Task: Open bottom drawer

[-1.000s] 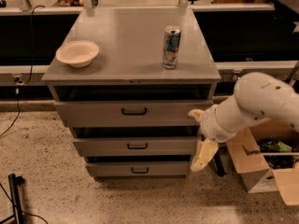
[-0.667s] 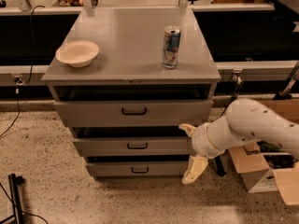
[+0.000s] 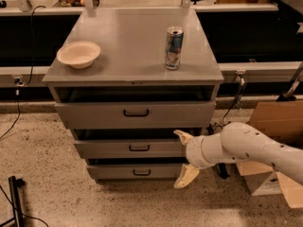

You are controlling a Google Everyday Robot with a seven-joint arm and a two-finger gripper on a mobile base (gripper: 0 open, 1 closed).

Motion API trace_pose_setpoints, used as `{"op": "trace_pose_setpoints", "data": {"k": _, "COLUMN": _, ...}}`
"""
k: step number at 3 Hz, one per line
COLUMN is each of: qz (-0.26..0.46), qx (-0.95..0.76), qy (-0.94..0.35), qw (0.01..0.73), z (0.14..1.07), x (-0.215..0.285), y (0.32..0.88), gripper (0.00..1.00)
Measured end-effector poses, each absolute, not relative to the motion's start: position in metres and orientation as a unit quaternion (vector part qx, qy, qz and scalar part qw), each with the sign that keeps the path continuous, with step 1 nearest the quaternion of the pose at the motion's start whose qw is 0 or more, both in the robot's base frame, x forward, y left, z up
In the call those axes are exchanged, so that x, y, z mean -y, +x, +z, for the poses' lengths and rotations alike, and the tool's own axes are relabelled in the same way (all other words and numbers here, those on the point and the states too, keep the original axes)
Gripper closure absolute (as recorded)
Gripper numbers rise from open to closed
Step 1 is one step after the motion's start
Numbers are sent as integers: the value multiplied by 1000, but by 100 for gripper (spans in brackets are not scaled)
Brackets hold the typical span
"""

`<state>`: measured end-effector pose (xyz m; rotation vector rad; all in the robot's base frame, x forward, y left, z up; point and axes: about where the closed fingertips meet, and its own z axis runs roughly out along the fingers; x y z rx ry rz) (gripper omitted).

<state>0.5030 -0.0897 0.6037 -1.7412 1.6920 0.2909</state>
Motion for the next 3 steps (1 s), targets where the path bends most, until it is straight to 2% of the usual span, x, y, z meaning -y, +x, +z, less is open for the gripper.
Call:
{"op": "trace_pose_setpoints", "data": {"k": 1, "qz": 113, "qx": -650, "qy": -670, "qw": 340, "z": 604, "x": 90, "y": 502, "gripper": 0}}
{"op": "trace_pose_setpoints", "data": {"k": 3, "qz": 159, "qx": -655, "qy": -664, "qw": 323, "z": 496, "x": 73, "y": 501, "gripper": 0}}
